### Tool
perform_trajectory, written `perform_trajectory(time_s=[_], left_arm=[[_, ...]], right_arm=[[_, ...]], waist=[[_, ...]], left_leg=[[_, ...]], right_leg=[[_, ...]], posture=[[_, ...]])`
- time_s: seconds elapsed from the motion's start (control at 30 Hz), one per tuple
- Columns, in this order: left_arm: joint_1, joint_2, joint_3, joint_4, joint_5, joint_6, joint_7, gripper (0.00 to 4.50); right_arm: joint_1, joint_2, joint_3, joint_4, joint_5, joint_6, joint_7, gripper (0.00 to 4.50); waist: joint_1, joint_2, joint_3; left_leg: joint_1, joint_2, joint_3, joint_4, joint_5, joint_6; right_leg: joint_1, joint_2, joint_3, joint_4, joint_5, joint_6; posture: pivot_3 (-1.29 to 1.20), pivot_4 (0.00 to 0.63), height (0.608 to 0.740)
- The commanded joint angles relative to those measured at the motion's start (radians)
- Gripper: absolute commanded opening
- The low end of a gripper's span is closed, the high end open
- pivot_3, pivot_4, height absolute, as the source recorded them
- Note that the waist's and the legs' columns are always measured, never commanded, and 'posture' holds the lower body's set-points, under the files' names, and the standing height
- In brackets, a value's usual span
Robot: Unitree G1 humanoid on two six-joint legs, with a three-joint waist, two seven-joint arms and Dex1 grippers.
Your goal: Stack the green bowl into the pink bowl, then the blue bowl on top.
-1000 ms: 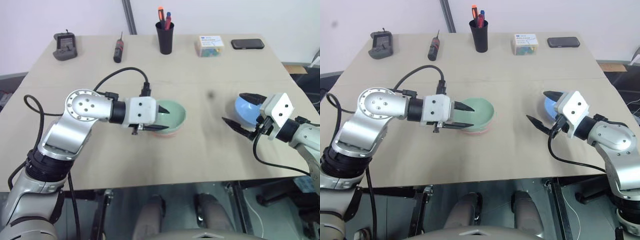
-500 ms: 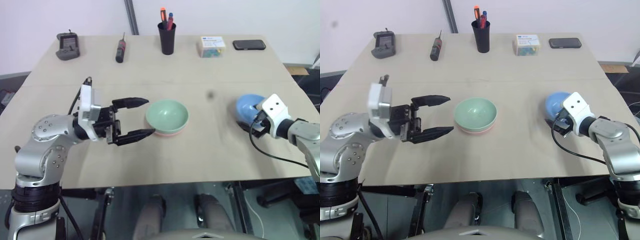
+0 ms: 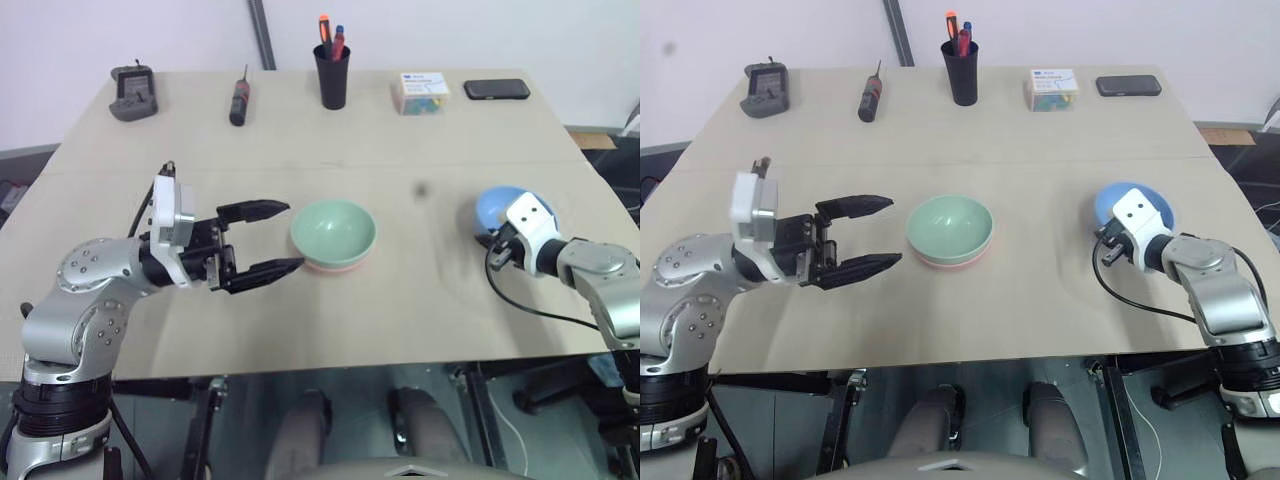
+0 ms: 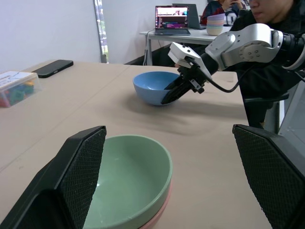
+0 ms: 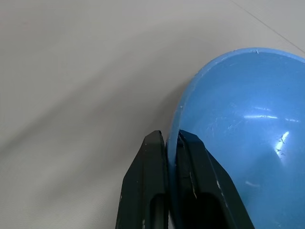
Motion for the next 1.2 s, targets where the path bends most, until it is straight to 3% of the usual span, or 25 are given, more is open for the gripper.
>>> perform_trajectory(time_s=[0.03,0.23,0.47,0.57,0.63,0.7,0.9,1.0,1.13,1.17,1.2], left_arm=[[0.03,0.001,0.046,-0.019,0.005,-0.038,0.013,4.5],[0.115,0.001,0.06,0.029,0.059,-0.085,0.015,4.5],[0.134,0.011,0.094,0.035,0.08,-0.105,0.042,4.5],[0.166,0.014,0.115,-0.017,0.065,-0.086,0.064,4.5],[0.192,0.018,0.12,-0.048,0.067,-0.073,0.079,4.5],[0.225,0.016,0.123,-0.088,0.079,-0.082,0.096,4.5],[0.293,-0.045,0.114,-0.144,0.089,-0.108,0.164,4.5],[0.315,-0.065,0.106,-0.13,0.184,-0.215,0.174,4.5],[0.322,-0.036,0.12,-0.118,0.155,-0.168,0.17,4.5],[0.33,-0.025,0.136,-0.116,0.151,-0.162,0.166,4.5],[0.34,-0.014,0.154,-0.113,0.151,-0.162,0.158,4.5]], right_arm=[[-0.056,0.012,-0.028,-0.139,0.082,-0.066,0.079,0.11],[-0.214,0.192,0.075,-0.213,0.211,-0.169,0.19,0.11],[-0.369,0.372,0.296,-0.061,0.175,-0.171,0.27,0.11],[-0.376,0.392,0.331,0.022,0.126,-0.22,0.275,1.06],[-0.38,0.402,0.32,0.047,0.09,-0.267,0.243,1.99],[-0.377,0.392,0.293,0.048,0.064,-0.306,0.217,2.62],[-0.249,0.255,0.103,-0.138,0.185,-0.22,0.222,2.62],[-0.146,0.177,-0.017,-0.211,0.253,-0.109,0.192,2.62],[0.047,0.066,-0.181,-0.319,0.338,-0.02,0.19,4.18],[0.093,0.042,-0.242,-0.334,0.361,-0.007,0.191,4.46],[0.134,0.018,-0.304,-0.34,0.373,-0.013,0.195,4.46]], waist=[[-0.002,0.0,0.0],[-0.005,0.001,0.0],[0.003,0.0,0.0],[0.002,0.0,0.0],[0.001,0.0,0.0],[0.0,0.0,0.0],[0.01,0.0,0.0],[0.01,0.0,0.0],[0.018,0.0,0.0],[0.018,0.0,0.0],[0.019,0.0,0.0]], left_leg=[[0.0,0.0,0.0,0.0,0.0,0.0],[0.001,0.003,0.0,-0.002,0.0,0.0],[0.0,0.003,-0.001,-0.001,0.0,0.0],[0.0,0.001,-0.001,-0.001,0.0,0.0],[0.0,0.0,-0.001,-0.002,0.0,0.0],[0.0,0.0,-0.001,-0.003,0.0,0.0],[-0.001,-0.001,-0.002,-0.003,0.0,0.0],[-0.001,-0.001,-0.001,-0.003,0.0,0.0],[0.0,-0.001,-0.001,-0.004,0.0,0.0],[0.0,0.0,-0.001,-0.004,0.0,0.0],[0.0,0.0,0.0,-0.004,0.0,0.0]], right_leg=[[0.0,0.0,0.0,0.0,0.0,0.0],[-0.001,0.003,0.0,0.0,0.0,0.0],[-0.001,0.002,-0.001,0.0,0.0,0.0],[-0.001,0.0,-0.001,0.0,0.0,-0.001],[-0.001,-0.001,-0.001,-0.001,0.0,-0.001],[-0.001,-0.001,-0.001,0.0,0.0,-0.001],[-0.001,-0.003,-0.002,-0.001,0.0,0.0],[-0.001,-0.002,-0.002,-0.002,0.0,0.0],[0.0,-0.002,-0.002,-0.002,0.0,-0.001],[0.0,-0.002,-0.002,-0.002,0.0,-0.001],[-0.001,-0.001,-0.001,-0.002,0.0,-0.001]], posture=[[0.0,0.15,0.74],[0.0,0.15,0.74],[0.0,0.15,0.74],[0.0,0.15,0.74],[0.0,0.15,0.74],[0.0,0.15,0.74],[0.0,0.15,0.74],[0.0,0.15,0.74],[0.0,0.15,0.74],[0.0,0.15,0.74],[0.0,0.15,0.74]])
